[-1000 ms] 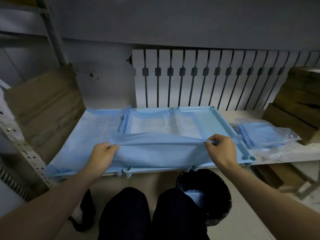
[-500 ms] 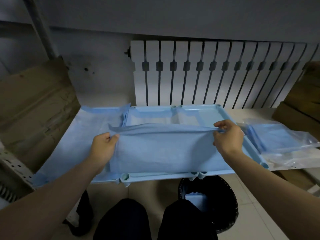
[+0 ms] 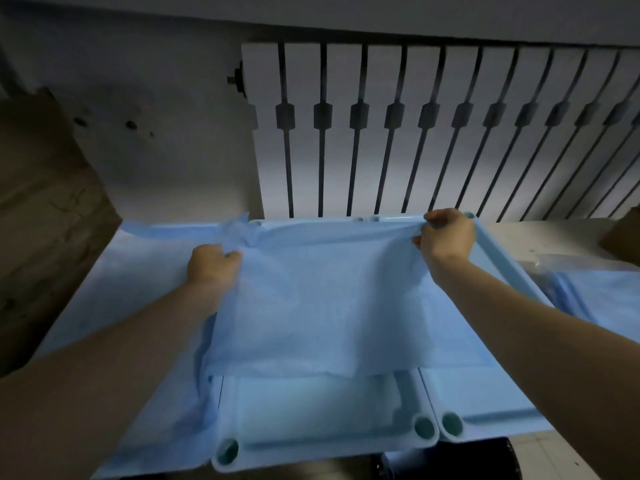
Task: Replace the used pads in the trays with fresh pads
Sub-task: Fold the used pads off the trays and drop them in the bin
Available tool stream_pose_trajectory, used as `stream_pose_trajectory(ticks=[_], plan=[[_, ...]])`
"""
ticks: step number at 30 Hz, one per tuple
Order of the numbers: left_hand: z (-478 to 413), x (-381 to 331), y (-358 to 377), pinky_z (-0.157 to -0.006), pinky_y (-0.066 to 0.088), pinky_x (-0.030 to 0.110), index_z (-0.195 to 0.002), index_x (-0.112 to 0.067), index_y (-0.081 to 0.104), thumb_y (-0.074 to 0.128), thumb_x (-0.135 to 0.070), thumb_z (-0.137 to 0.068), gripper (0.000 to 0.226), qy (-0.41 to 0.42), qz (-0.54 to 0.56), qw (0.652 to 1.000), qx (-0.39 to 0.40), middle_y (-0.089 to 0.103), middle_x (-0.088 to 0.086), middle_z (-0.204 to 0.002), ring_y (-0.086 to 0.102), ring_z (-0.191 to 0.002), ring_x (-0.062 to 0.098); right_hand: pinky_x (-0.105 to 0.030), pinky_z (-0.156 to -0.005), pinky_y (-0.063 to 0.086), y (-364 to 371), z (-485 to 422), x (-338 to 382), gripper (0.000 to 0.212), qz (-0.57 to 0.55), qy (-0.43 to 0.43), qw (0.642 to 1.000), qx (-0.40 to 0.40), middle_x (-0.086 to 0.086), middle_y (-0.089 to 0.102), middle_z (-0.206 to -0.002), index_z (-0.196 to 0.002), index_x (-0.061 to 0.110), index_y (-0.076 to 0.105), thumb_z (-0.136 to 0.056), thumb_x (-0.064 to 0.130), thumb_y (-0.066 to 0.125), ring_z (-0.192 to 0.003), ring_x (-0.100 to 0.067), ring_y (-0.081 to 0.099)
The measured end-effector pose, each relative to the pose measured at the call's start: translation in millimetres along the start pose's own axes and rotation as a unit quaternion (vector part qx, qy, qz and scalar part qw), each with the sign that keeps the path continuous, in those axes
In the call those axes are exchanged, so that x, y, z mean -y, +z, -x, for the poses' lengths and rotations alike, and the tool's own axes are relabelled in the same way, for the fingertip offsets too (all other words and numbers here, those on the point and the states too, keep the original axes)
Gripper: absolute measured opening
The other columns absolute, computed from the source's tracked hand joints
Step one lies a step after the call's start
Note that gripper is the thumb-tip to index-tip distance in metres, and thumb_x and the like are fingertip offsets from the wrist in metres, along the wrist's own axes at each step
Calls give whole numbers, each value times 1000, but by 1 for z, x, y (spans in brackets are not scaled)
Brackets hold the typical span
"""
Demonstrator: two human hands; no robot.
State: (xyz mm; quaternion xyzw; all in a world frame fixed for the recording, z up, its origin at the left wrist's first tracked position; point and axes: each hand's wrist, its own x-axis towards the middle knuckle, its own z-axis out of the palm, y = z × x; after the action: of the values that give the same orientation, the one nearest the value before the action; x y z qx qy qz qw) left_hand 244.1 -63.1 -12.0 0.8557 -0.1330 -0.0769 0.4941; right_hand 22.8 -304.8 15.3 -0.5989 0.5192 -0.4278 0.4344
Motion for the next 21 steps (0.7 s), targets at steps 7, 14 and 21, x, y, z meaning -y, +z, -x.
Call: stream_pose_trajectory(ticks=[7,14,21], plan=[[-3,18,19,-54,33,28,-61,-7,52,71,-8,-77,25,12,-63,998,29,45,11,-63,45,-60,21,-42,-69,60,13,-9,-42,23,50,44,998,1,-2,66,-95,-98,16,63,-92,1,47,-53,-25,68],[-20,-13,22,-61,39,27,-65,-10,58,69,-10,-81,19,61,-37,997,-14,56,6,-67,52,-65,22,-44,-86,55,27,-43,-22,23,22,-34,997,-72,4,64,-90,-93,20,62,-86,3,48,-88,-30,68],[-25,-17,29,-82,44,39,-61,-14,44,68,-16,-85,34,25,-114,993,-2,56,12,-75,54,-87,32,-15,-41,40,22,-34,-20,57,67,-17,979,194,-6,57,-89,-141,28,43,-92,0,49,-62,-15,52]])
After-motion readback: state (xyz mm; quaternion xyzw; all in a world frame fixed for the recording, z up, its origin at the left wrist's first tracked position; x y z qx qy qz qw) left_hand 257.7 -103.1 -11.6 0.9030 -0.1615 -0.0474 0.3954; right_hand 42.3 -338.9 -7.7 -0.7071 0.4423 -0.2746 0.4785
